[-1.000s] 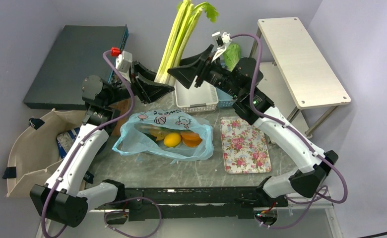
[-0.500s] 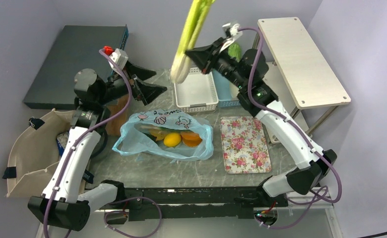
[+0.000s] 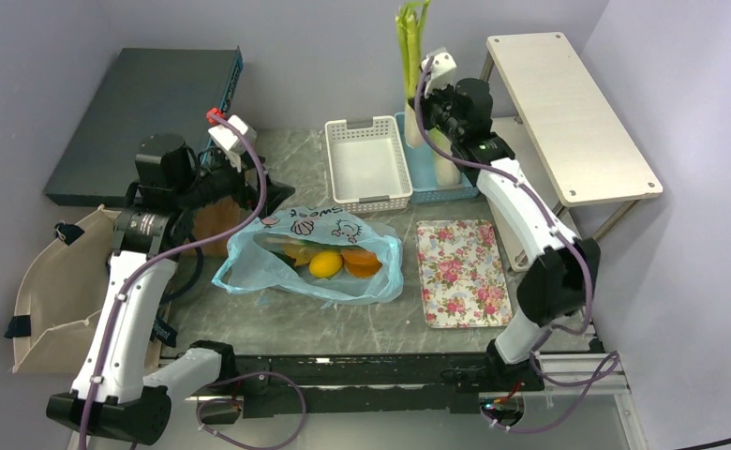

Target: Untie the knot of the grocery bags and take out the mixed food

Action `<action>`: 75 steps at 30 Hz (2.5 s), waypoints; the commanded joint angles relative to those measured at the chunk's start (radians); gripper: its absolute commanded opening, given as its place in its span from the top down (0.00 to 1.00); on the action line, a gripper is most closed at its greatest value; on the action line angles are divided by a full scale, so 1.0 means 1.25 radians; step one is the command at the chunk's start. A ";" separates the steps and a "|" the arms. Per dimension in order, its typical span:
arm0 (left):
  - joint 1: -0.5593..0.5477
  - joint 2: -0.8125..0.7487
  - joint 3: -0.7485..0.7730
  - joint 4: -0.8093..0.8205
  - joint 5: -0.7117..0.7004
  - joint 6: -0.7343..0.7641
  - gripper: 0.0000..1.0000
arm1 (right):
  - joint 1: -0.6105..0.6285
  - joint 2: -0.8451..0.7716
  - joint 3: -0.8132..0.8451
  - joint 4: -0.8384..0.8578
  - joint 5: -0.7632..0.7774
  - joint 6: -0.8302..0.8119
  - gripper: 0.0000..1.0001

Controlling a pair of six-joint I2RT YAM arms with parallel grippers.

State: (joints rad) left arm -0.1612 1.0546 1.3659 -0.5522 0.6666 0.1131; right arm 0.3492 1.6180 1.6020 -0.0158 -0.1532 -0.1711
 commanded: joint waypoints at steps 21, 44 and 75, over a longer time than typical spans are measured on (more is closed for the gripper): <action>0.003 -0.023 -0.031 -0.208 -0.009 0.175 0.00 | -0.152 0.424 0.179 -0.028 -0.071 0.109 1.00; -0.237 -0.079 -0.335 -0.108 0.015 0.709 0.66 | -0.075 -0.026 -0.080 -0.299 -0.450 0.066 0.04; -0.390 0.290 -0.395 0.217 -0.306 0.764 0.74 | 0.153 -0.228 -0.318 -0.447 -0.292 0.023 0.49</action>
State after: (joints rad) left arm -0.6292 1.4239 0.8505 -0.2497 0.3264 1.0611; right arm 0.5411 1.3571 1.1961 -0.5854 -0.5934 -0.1223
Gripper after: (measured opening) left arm 0.369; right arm 0.579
